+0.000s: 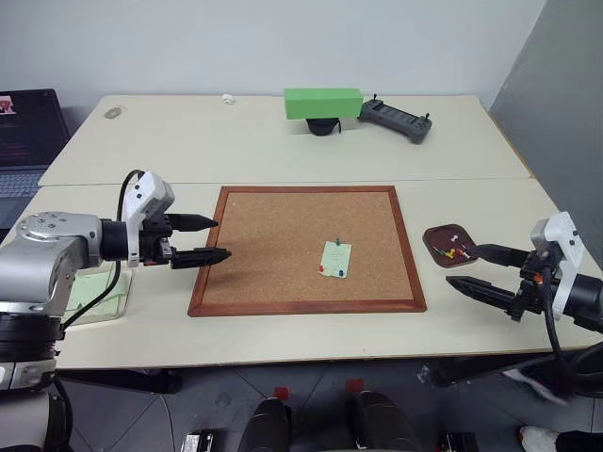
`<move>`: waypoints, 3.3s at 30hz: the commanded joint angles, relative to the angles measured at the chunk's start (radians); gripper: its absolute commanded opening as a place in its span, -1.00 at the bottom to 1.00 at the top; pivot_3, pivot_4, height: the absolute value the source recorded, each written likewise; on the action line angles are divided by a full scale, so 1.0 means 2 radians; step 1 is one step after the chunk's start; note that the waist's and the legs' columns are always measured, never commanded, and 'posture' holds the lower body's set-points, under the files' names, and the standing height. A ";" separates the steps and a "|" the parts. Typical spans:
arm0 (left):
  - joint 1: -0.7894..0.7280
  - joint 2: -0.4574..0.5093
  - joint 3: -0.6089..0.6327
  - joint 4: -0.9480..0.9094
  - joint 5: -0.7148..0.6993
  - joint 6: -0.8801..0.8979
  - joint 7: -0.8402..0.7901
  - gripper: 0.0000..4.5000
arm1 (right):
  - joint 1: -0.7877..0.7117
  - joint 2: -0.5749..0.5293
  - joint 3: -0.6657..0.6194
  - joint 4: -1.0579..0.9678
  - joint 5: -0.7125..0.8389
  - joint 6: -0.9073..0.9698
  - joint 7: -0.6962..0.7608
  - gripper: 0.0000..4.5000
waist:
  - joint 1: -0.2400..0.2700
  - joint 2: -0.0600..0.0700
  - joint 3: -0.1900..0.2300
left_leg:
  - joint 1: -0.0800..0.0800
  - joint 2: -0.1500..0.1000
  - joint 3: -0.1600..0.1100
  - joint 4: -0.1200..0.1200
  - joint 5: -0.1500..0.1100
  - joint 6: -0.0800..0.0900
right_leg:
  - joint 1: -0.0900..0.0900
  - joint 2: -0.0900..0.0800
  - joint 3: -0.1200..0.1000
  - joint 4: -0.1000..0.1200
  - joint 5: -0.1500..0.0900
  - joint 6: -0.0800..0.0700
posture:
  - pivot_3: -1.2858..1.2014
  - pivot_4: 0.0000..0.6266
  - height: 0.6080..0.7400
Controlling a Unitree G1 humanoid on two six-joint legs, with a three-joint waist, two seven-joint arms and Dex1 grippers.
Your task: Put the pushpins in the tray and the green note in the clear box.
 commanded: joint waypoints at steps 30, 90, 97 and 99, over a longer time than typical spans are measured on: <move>-0.012 -0.042 0.013 -0.035 -0.021 0.010 0.039 0.68 | -0.044 0.021 0.034 -0.010 0.005 -0.015 -0.024 1.00 | 0.000 0.000 0.000 | 0.000 0.000 0.000 0.000 0.000 0.000 | 0.000 0.000 0.000 0.000 0.000 0.000 | 0.03 -0.52 1.00; 0.000 -0.187 -0.134 0.059 0.127 -0.152 0.078 -1.00 | -0.325 0.347 0.319 0.393 -0.281 -0.239 -0.088 0.12 | -0.005 0.001 -0.001 | 0.002 0.000 -0.001 0.001 0.000 0.000 | 0.000 0.000 0.000 0.004 0.001 0.000 | 0.03 -0.52 1.00; -0.008 -0.187 -0.134 0.069 0.130 -0.155 0.075 -1.00 | -0.323 0.349 0.323 0.401 -0.291 -0.247 -0.082 -0.43 | -0.006 0.001 -0.001 | 0.002 0.000 -0.001 0.001 0.000 0.000 | 0.000 0.000 0.000 0.005 0.001 0.000 | 0.03 -0.52 1.00; -0.008 -0.188 -0.134 0.073 0.132 -0.158 0.075 -1.00 | -0.325 0.351 0.321 0.405 -0.294 -0.250 -0.085 -0.57 | -0.006 0.001 -0.001 | 0.002 0.000 -0.001 0.001 0.000 0.000 | 0.000 0.000 0.000 0.004 0.001 0.000 | 0.03 -0.52 1.00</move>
